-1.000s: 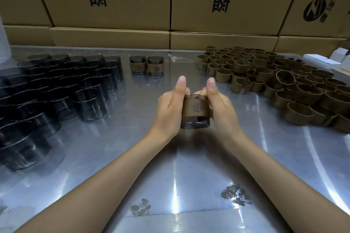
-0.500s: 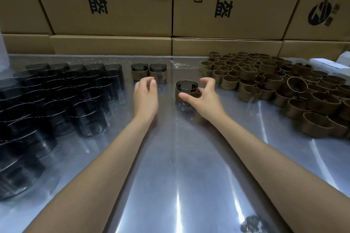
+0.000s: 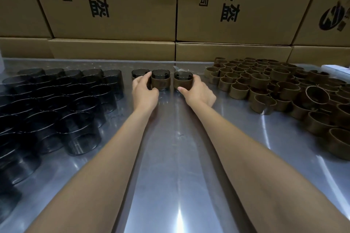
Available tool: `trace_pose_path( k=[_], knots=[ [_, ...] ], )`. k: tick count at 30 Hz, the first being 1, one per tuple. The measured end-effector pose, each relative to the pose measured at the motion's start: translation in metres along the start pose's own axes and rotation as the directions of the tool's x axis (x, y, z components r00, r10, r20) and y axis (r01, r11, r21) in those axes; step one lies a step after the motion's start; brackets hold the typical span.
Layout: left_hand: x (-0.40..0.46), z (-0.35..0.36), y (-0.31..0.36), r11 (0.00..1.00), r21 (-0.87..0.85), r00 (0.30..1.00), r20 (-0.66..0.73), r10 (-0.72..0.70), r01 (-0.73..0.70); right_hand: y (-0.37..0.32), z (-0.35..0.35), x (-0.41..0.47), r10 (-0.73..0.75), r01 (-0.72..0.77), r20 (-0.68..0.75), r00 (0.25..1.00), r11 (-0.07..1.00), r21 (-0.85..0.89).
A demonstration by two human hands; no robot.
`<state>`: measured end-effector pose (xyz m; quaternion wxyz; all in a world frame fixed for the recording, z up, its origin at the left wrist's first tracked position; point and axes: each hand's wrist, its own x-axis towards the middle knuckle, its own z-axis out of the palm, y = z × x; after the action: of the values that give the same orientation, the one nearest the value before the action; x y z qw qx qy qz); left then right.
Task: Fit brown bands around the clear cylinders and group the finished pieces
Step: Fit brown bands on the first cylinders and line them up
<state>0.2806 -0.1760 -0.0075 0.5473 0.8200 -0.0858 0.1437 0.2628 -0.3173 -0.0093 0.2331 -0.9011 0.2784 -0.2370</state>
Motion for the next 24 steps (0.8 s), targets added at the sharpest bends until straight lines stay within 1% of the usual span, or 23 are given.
trace_pose_path(
  k=[7,11,14,17,20,24],
  knots=[
    [0.004,0.003,-0.002,1.000,0.002,0.999,0.043,0.012,-0.012,-0.004,0.007,0.008,-0.059,0.058,0.001,0.998,0.990,-0.131],
    [0.004,0.004,-0.004,1.000,0.007,0.999,0.047,0.009,-0.009,-0.005,0.008,0.006,-0.043,0.044,0.012,0.999,0.991,-0.128],
    [0.003,0.002,-0.003,1.000,-0.006,1.000,0.028,-0.004,0.005,-0.004,0.004,-0.001,0.004,-0.004,0.008,1.000,0.999,-0.038],
    [-0.002,-0.002,-0.001,0.999,-0.036,1.000,-0.001,-0.011,0.011,-0.001,-0.004,-0.013,0.028,-0.034,0.039,0.999,0.988,0.150],
    [-0.013,-0.007,0.003,1.000,-0.007,1.000,-0.008,0.003,-0.003,0.008,-0.020,-0.035,-0.030,-0.007,0.104,0.994,0.940,0.341],
    [-0.038,-0.017,0.008,0.995,0.087,0.999,-0.011,0.039,-0.038,0.025,-0.043,-0.074,-0.118,0.042,0.143,0.983,0.894,0.446]
  ],
)
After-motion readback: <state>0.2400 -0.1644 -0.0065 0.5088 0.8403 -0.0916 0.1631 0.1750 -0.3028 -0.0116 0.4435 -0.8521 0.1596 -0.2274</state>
